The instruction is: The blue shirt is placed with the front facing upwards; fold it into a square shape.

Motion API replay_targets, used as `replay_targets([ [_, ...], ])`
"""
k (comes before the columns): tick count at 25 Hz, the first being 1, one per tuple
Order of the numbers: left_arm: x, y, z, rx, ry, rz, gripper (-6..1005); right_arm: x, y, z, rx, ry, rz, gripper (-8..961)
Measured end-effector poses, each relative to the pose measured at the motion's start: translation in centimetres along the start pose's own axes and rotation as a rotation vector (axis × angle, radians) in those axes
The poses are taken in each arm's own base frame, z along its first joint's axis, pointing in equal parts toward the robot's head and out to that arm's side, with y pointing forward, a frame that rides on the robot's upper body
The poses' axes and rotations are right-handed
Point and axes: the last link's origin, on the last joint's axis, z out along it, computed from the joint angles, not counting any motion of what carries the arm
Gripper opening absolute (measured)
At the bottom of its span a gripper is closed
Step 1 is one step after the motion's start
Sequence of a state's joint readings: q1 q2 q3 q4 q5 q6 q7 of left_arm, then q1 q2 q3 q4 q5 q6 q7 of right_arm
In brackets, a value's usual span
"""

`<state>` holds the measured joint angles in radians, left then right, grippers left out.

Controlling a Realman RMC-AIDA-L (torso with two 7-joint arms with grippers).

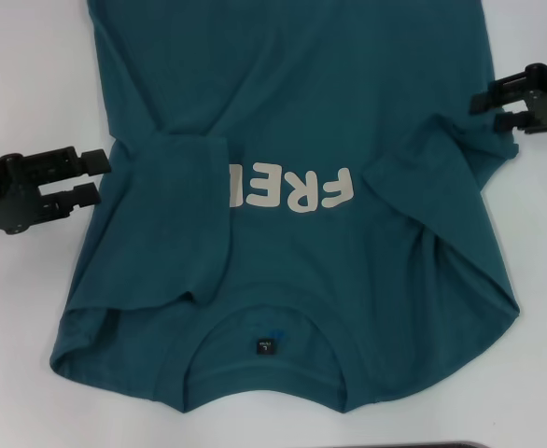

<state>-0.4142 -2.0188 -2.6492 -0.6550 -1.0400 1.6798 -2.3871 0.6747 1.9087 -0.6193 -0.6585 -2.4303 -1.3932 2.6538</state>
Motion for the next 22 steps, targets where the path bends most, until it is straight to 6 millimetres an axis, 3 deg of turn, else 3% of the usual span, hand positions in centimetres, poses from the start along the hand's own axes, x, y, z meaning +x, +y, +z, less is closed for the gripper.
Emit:
replay_targets([
  [11, 0.1, 0.1, 0.1, 0.0, 0.0, 0.002, 688, 1.8, -1.5, -2.3, -0.079, 0.033, 0.1, 538],
  [22, 0.2, 0.0, 0.1, 0.003, 0.004, 0.007, 687, 3.2, -1.8, 0.3, -0.085, 0.029, 0.154, 537],
])
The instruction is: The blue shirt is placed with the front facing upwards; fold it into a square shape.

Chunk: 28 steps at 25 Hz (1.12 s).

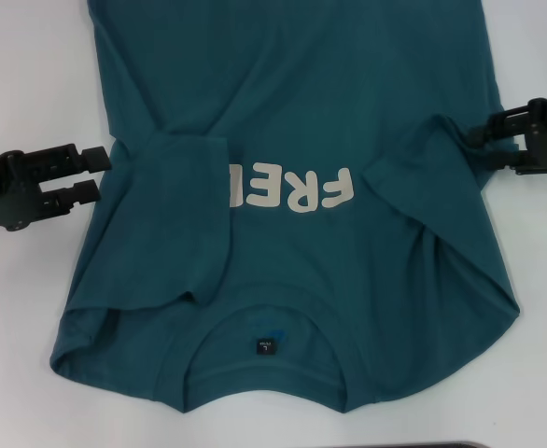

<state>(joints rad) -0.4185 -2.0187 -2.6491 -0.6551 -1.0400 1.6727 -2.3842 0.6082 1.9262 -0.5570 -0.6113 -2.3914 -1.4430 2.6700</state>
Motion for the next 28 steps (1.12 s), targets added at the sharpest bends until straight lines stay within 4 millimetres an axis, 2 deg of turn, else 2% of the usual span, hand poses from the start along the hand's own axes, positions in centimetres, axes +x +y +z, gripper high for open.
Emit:
replay_targets([
  [11, -0.1, -0.2, -0.1, 0.006, 0.005, -0.002, 687, -0.6, -0.4, 1.1, 0.031, -0.076, 0.004, 537],
  [21, -0.1, -0.1, 0.0, 0.002, 0.003, -0.002, 688, -4.5, 0.7, -0.4, 0.112, -0.231, -0.113, 538],
  [28, -0.2, -0.2, -0.1, 0.0, 0.001, -0.01, 688, -3.3, 2.5, -0.2, 0.054, -0.09, -0.149, 537],
])
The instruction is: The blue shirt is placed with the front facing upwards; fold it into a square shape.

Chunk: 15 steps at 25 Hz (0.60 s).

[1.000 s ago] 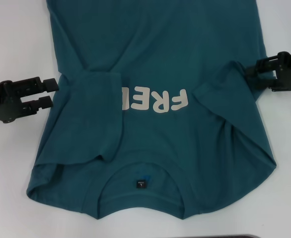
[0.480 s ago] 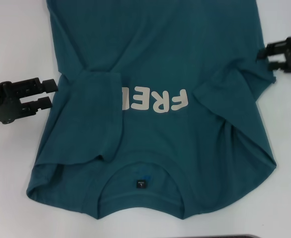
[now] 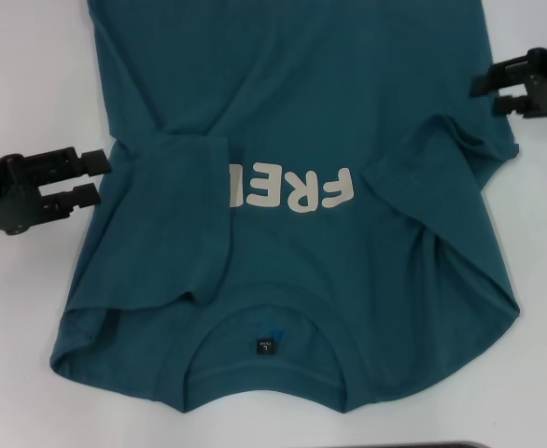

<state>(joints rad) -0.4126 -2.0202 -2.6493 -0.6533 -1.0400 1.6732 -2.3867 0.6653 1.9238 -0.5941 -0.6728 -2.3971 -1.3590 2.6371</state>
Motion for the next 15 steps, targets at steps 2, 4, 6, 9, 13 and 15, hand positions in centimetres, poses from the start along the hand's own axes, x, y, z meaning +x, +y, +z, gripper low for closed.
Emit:
replay_targets([
  [2, -0.1, -0.1, -0.1, 0.002, 0.002, -0.004, 688, 0.5, 0.2, -0.4, -0.026, 0.042, 0.008, 536],
  [4, -0.1, -0.1, -0.1, 0.003, 0.002, -0.005, 688, 1.1, 0.1, -0.9, -0.043, 0.081, 0.028, 536],
  [6, -0.1, -0.2, -0.1, 0.003, 0.003, -0.006, 689, 1.8, -0.2, -1.3, -0.055, 0.109, 0.062, 536],
  [9, -0.1, -0.2, -0.1, 0.005, 0.005, -0.004, 689, 2.8, -1.2, -1.8, -0.072, 0.115, 0.121, 536],
  [13, 0.1, 0.0, 0.1, 0.003, 0.003, 0.004, 689, 3.9, -2.5, -2.1, -0.087, 0.087, 0.192, 535],
  [15, 0.2, 0.1, 0.1, 0.002, 0.002, 0.007, 689, 4.2, -3.0, -1.9, -0.087, 0.066, 0.213, 535],
])
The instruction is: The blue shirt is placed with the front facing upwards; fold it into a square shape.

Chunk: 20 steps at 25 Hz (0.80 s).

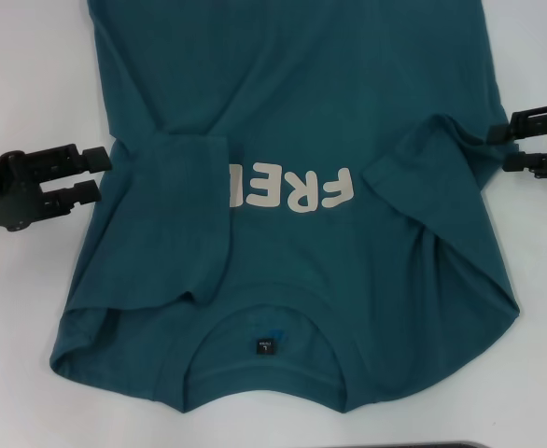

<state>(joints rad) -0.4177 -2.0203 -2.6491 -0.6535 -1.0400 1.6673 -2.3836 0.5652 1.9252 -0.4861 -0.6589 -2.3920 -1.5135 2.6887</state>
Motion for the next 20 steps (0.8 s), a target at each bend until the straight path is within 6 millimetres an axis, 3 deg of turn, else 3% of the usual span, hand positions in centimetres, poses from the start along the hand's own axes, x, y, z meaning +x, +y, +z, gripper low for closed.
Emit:
replay_targets([
  [10, 0.0, 0.0, 0.0, 0.0, 0.0, 0.002, 689, -0.3, 0.8, 1.9, 0.012, -0.003, -0.081, 534],
  [15, -0.1, -0.1, -0.2, 0.003, 0.002, 0.0, 689, -1.4, 2.4, 0.9, 0.045, 0.028, -0.307, 533],
  [20, 0.0, -0.1, -0.1, 0.003, 0.002, 0.003, 688, -2.6, 5.3, -0.8, 0.059, 0.044, -0.677, 532],
])
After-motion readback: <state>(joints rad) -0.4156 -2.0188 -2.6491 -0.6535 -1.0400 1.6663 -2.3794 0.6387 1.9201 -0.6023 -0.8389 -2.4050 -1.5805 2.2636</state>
